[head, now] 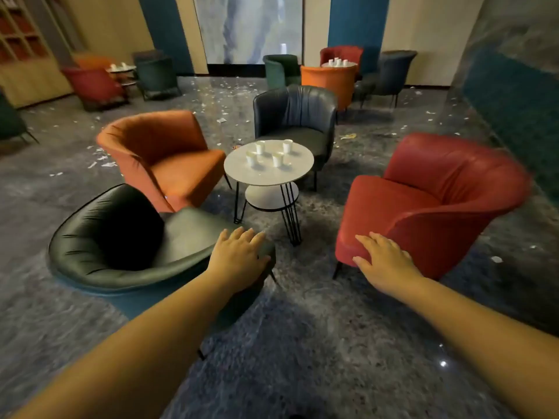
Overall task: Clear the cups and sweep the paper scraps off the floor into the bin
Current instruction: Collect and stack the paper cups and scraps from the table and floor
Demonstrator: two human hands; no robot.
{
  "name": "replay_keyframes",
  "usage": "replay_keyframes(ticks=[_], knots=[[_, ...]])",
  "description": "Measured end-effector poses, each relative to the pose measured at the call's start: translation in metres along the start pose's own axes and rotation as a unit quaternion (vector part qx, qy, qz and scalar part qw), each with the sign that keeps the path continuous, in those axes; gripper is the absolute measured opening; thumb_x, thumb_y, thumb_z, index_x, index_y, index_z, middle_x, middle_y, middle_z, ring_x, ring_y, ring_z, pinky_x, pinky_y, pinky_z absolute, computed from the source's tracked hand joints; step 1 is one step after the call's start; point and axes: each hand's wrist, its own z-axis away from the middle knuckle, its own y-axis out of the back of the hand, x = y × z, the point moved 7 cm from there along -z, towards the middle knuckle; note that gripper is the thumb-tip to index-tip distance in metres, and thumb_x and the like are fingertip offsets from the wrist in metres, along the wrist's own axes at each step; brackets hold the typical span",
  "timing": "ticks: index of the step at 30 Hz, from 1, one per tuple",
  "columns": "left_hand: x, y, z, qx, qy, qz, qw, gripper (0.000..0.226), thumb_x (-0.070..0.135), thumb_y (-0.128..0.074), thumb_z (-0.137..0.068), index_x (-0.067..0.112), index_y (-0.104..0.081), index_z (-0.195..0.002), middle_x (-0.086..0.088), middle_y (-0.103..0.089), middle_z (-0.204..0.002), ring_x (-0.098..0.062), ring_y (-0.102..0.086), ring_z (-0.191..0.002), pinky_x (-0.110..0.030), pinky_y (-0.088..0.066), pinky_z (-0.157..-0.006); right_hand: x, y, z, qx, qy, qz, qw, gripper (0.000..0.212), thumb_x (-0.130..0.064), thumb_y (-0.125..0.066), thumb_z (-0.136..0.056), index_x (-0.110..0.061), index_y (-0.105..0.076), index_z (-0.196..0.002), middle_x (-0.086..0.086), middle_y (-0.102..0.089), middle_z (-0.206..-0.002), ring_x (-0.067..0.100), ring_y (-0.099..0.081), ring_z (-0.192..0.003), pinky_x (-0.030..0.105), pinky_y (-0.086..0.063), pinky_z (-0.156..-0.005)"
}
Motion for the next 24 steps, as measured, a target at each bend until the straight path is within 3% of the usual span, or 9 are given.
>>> replay_keyframes(ticks=[9,24], knots=[[-0.055,-0.021,-0.148,-0.026,0.021,-0.006,0.999,0.064,0.054,-0.034,-0.099,0.028,-0.016,-0.155,0.0,-0.024,-0.161,-0.026,-0.017,-0.149,-0.048,-0.014,-0.12,0.003,-0.009,-0.154,-0.009,-0.017,-0.01,1.0,0.057,-0.047,-0.044,-0.095,-0.03,-0.029,-0.147,0.004,-0.024,-0.155,0.026,-0.023,-0.142,0.044,-0.026,-0.112],[-0.064,-0.058,-0.378,-0.066,0.083,-0.015,0.994,0.067,0.059,-0.03,-0.099,0.03,-0.013,-0.156,0.0,-0.022,-0.162,-0.026,-0.016,-0.15,-0.05,-0.012,-0.12,0.057,-0.008,-0.408,-0.063,0.04,-0.011,0.997,0.057,-0.047,-0.042,-0.097,-0.032,-0.024,-0.149,0.003,-0.018,-0.157,0.026,-0.02,-0.143,0.046,-0.026,-0.112]])
